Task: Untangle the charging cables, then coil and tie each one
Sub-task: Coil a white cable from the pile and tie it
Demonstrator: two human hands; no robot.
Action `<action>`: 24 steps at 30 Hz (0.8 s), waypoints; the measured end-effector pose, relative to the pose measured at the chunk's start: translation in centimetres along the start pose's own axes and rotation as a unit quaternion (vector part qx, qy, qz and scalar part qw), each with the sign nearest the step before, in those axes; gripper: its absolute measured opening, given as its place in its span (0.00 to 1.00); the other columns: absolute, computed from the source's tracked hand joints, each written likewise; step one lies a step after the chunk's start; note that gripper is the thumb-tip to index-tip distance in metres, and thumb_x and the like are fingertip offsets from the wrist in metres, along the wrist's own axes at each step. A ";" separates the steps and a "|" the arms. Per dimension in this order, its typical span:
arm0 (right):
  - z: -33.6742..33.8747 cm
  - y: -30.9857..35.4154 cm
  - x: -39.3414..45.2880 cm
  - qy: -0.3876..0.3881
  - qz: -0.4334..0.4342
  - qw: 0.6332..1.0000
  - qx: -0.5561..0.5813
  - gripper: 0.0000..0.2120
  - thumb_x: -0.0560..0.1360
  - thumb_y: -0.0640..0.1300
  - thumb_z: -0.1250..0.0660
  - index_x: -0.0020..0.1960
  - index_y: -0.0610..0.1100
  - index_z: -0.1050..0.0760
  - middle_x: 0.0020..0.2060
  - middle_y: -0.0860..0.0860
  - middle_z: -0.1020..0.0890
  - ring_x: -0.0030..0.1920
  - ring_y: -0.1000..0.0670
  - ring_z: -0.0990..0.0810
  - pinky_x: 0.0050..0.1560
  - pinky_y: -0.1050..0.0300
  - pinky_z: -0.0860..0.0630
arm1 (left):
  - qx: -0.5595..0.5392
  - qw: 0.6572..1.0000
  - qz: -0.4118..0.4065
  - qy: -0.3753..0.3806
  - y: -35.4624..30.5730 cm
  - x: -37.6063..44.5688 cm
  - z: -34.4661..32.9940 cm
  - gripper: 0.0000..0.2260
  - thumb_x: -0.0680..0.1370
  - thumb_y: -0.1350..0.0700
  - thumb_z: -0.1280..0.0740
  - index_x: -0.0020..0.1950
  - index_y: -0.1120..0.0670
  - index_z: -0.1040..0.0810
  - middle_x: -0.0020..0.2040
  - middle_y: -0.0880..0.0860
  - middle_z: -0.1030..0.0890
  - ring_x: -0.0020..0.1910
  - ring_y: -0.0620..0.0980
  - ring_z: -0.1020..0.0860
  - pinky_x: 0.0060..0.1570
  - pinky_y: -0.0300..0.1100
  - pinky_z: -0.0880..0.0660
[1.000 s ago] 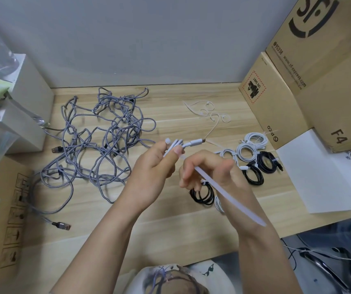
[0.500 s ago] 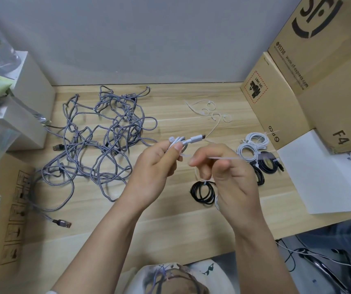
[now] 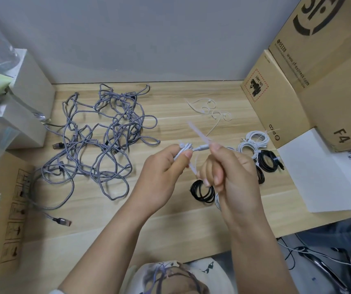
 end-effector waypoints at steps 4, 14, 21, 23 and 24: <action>0.3 -0.4 0.0 -0.005 -0.038 0.999 -0.032 0.23 0.68 0.45 0.39 0.15 0.47 0.37 0.14 0.52 0.36 0.22 0.49 0.36 0.38 0.53 0.31 | 0.006 1.000 0.001 0.001 0.1 -0.1 -0.1 0.13 0.81 0.53 0.40 0.40 0.59 0.26 0.28 0.44 0.35 0.29 0.43 0.38 0.31 0.37 0.40; 0.2 -0.5 0.1 -0.013 -0.080 0.996 -0.046 0.25 0.71 0.40 0.38 0.15 0.45 0.36 0.13 0.51 0.36 0.21 0.51 0.33 0.41 0.50 0.29 | 0.030 0.999 -0.005 -0.014 0.1 0.0 0.0 0.18 0.77 0.46 0.42 0.42 0.60 0.24 0.30 0.49 0.34 0.30 0.44 0.38 0.31 0.39 0.40; 0.2 -0.3 0.1 -0.019 -0.091 0.994 -0.052 0.27 0.73 0.36 0.39 0.15 0.44 0.36 0.13 0.51 0.36 0.21 0.51 0.33 0.41 0.49 0.29 | 0.029 0.999 0.007 -0.010 -0.1 -0.1 0.0 0.13 0.81 0.53 0.40 0.36 0.49 0.27 0.29 0.47 0.35 0.29 0.44 0.38 0.30 0.36 0.41; 0.2 -0.3 0.1 -0.022 -0.094 0.994 -0.053 0.28 0.74 0.35 0.40 0.15 0.44 0.37 0.13 0.51 0.36 0.21 0.52 0.32 0.42 0.48 0.30 | 0.032 0.999 0.011 -0.007 -0.1 -0.1 0.0 0.13 0.81 0.53 0.40 0.38 0.54 0.26 0.30 0.49 0.34 0.29 0.44 0.38 0.30 0.37 0.41; 0.2 -0.3 0.1 -0.023 -0.095 0.994 -0.056 0.28 0.75 0.34 0.41 0.15 0.44 0.36 0.13 0.51 0.36 0.21 0.52 0.32 0.43 0.48 0.30 | 0.033 0.999 0.013 -0.006 0.0 -0.1 0.0 0.13 0.81 0.53 0.40 0.39 0.56 0.25 0.30 0.50 0.34 0.30 0.44 0.38 0.30 0.38 0.40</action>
Point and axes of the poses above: each hand's wrist, its own x-axis towards the middle knuckle, its own z-axis out of the back of the hand, y = z × x, the point moved 3 cm from there along x, towards the middle knuckle
